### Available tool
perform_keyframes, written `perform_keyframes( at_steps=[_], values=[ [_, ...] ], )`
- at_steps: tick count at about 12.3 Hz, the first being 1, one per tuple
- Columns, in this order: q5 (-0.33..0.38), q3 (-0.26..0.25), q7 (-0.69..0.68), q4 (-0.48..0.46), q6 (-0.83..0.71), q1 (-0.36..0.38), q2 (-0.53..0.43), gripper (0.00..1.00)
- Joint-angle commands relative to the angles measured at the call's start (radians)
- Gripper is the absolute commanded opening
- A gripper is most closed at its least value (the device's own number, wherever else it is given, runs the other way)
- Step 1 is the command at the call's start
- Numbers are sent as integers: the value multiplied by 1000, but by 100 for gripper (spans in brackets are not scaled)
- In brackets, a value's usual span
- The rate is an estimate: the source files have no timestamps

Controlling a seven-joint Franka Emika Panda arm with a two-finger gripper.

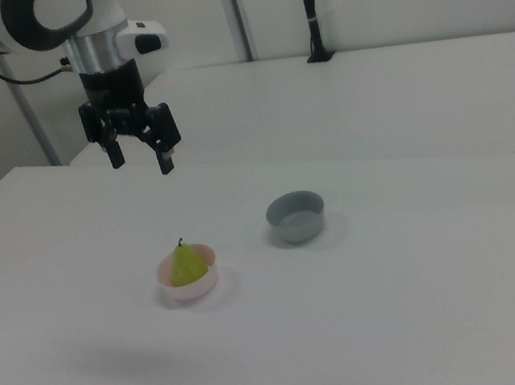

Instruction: Place the pear in the bowl

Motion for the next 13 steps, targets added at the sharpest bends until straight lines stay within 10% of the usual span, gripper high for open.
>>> perform_keyframes(
  at_steps=[1, 13],
  values=[
    [18, -23, 27, -4, -16, 7, -26, 100],
    [14, -37, -142, -23, 131, 18, -14, 100]
  ],
)
